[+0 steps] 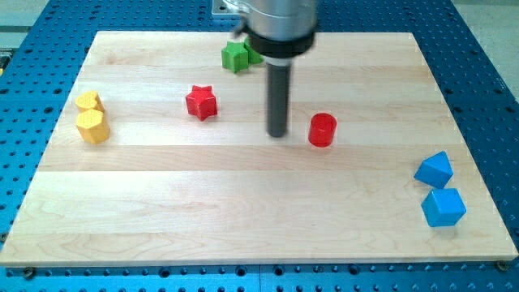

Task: Move the red circle to the top of the blue triangle

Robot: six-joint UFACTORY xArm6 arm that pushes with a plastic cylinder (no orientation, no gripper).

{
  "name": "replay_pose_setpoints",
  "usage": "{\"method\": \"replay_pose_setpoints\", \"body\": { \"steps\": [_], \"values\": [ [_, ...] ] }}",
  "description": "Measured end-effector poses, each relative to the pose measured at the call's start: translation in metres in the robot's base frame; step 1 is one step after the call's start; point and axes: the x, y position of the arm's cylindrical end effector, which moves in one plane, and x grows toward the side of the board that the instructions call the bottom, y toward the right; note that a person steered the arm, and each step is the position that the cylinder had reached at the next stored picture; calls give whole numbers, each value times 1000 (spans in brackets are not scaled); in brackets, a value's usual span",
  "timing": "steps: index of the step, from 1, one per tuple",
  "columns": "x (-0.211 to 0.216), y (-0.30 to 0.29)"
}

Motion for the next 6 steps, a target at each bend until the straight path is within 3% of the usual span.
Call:
{"method": "replay_pose_setpoints", "body": {
  "steps": [2,3,4,5,6],
  "values": [
    [0,147],
    [-4,166],
    [-25,138],
    [19,-13],
    [20,-150]
  ]
}}
